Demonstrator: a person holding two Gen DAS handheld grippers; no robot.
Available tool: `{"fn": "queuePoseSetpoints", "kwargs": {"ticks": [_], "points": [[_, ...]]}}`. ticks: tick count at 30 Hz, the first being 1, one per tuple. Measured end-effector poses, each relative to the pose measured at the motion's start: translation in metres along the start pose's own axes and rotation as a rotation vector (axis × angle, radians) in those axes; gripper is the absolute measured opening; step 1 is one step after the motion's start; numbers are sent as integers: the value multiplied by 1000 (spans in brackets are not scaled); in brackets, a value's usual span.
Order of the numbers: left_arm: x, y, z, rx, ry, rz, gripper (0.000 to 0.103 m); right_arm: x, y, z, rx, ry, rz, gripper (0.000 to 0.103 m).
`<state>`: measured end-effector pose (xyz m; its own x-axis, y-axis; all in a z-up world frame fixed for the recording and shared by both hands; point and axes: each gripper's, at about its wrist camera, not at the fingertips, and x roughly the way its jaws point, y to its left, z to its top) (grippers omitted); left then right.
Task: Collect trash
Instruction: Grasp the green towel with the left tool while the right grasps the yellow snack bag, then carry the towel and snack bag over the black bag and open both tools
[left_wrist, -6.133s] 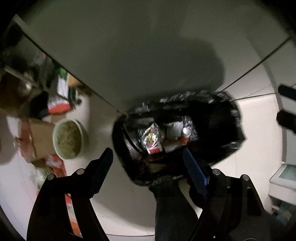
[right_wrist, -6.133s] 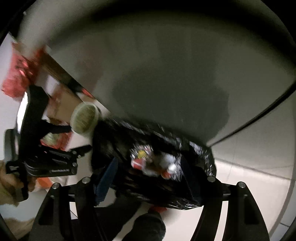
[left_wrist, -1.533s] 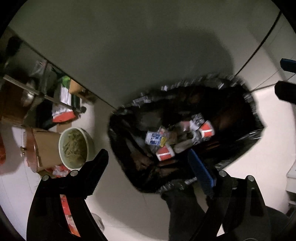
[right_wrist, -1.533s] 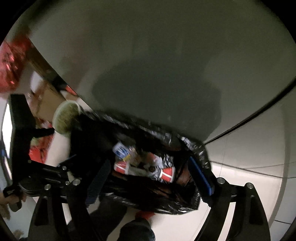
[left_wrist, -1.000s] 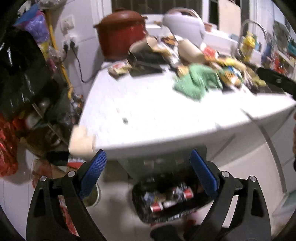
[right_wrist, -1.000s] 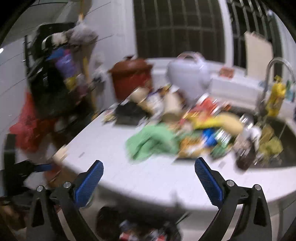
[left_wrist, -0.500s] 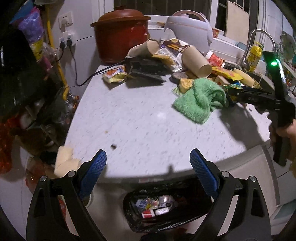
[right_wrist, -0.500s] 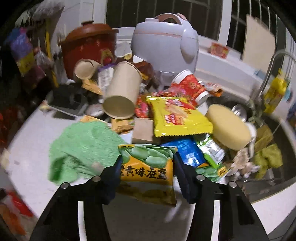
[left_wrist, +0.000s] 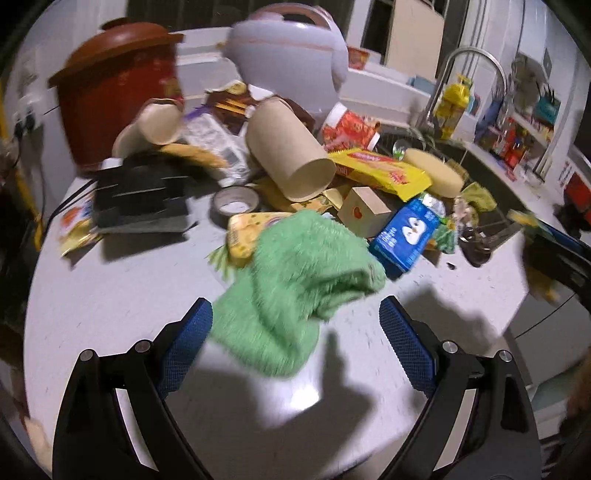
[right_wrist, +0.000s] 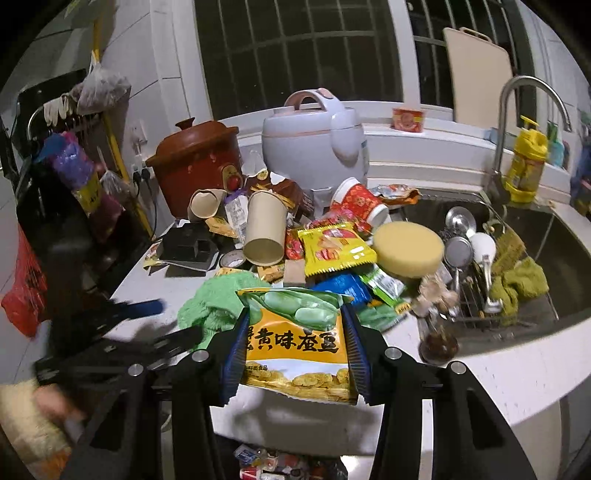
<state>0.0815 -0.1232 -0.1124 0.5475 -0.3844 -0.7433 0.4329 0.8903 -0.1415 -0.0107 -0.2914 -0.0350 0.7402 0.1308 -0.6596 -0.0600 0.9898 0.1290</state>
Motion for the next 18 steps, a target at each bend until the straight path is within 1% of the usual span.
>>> {"fn": "queuePoseSetpoints", "kwargs": {"ticks": [1,3,4,5,6,7,8,9,11,15,18], "points": [[10,-2,3,-4,16,17,89,-2,-1,-3,7,1,-3,48],[22,-2,7,-15,29,23,89,-3,-5,-9,32,7,-5,48],[26,0,8,-21,36,33,85,-4,-7,-11,40,9,-3,48],[30,3,7,-40,40,24,76,-4,-8,-14,50,12,-4,48],[30,5,7,-54,36,9,61,-4,-8,-16,54,14,-3,48],[27,8,6,-62,23,12,39,-5,-8,-17,60,16,-1,48],[23,11,4,-69,17,-7,23,-6,-8,-19,64,15,4,48],[22,13,3,-76,24,-27,18,-6,-8,-20,66,15,7,48],[14,13,2,-67,19,-42,17,-6,-7,-20,71,13,13,48],[-19,9,3,-49,-27,-103,17,-7,-2,-14,76,-5,41,48],[-55,6,9,-29,-96,-140,17,-10,5,-7,64,-23,60,48]]}}
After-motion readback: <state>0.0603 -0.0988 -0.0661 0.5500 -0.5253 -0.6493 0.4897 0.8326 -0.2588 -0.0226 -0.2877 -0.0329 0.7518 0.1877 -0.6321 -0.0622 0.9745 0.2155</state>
